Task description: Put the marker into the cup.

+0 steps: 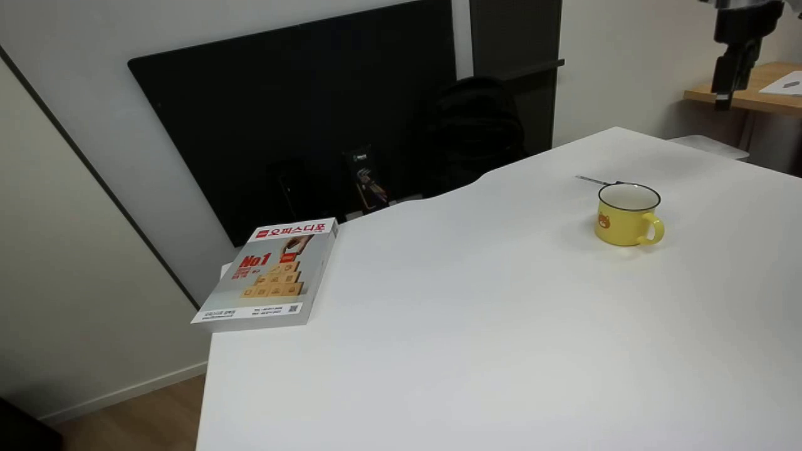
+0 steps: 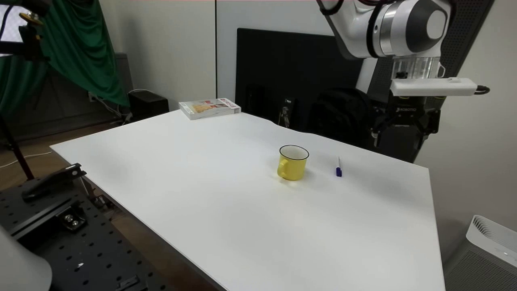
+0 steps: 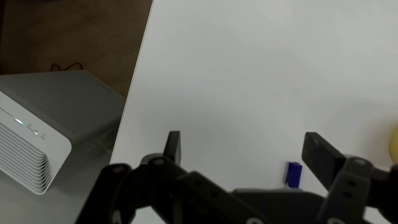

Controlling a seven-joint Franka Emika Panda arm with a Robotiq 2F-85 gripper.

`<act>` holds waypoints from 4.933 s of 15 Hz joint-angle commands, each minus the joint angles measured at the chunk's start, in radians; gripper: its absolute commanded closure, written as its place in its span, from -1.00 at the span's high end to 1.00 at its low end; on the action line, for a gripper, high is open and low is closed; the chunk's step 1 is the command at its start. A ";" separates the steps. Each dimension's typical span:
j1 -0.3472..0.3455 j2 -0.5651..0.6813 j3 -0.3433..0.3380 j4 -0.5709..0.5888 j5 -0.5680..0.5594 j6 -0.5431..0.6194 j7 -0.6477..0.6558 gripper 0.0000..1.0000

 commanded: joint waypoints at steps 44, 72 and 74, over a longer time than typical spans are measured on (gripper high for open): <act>0.053 0.241 0.112 0.276 0.030 -0.017 0.113 1.00; 0.059 0.527 0.116 0.569 0.030 -0.002 0.141 1.00; 0.061 0.533 0.117 0.574 0.032 -0.016 0.134 1.00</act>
